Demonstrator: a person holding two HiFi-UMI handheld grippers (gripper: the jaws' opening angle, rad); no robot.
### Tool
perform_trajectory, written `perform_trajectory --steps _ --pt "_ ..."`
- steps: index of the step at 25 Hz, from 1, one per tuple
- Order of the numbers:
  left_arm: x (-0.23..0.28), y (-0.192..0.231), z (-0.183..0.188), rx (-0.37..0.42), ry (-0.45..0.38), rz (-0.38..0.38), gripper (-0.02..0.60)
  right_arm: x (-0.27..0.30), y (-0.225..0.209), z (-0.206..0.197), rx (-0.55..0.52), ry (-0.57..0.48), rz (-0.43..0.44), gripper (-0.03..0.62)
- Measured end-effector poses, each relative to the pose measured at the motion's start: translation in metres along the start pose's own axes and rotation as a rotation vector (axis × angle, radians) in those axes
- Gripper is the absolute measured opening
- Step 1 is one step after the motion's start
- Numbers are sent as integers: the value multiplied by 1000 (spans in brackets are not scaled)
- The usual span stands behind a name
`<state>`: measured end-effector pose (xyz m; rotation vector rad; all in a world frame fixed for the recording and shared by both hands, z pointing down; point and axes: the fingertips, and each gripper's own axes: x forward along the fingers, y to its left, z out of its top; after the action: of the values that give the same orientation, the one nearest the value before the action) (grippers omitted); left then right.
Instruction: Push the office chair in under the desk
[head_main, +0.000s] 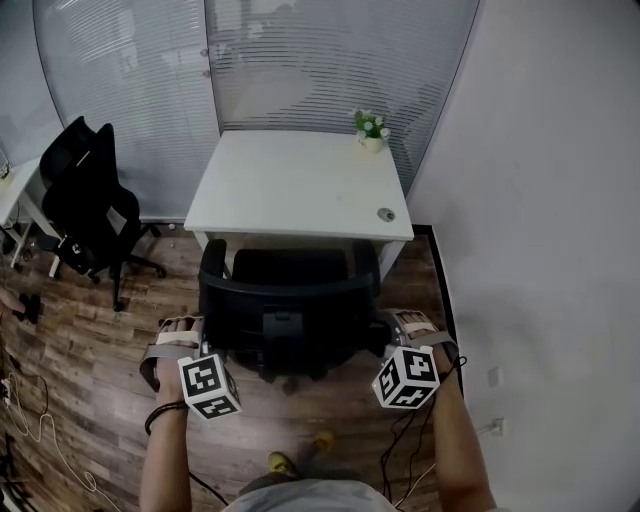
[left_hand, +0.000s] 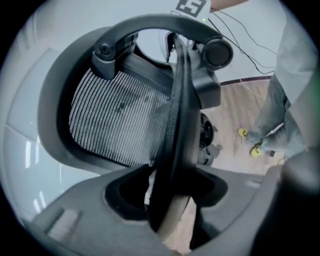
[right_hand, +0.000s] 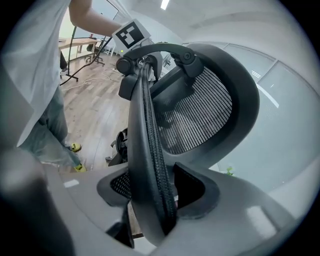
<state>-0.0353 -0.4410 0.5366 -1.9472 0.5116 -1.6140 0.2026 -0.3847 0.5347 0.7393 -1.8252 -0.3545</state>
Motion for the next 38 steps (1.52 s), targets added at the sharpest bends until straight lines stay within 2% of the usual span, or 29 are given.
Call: perform_trajectory --steps 5,23,30,35,38 --pt "6 5 -1 29 -5 42 209 2 2 0 16 4 -5 215" --pt "29 10 1 51 -19 59 215 14 5 -5 50 -27 -43 213" --pt "26 9 3 54 -23 59 218 11 8 -4 55 -25 -48 215" --pt "30 25 -4 63 -19 72 221 13 -5 2 50 -23 -54 215" --pt "27 17 -2 75 -30 65 222 10 3 -1 51 -19 -63 215"
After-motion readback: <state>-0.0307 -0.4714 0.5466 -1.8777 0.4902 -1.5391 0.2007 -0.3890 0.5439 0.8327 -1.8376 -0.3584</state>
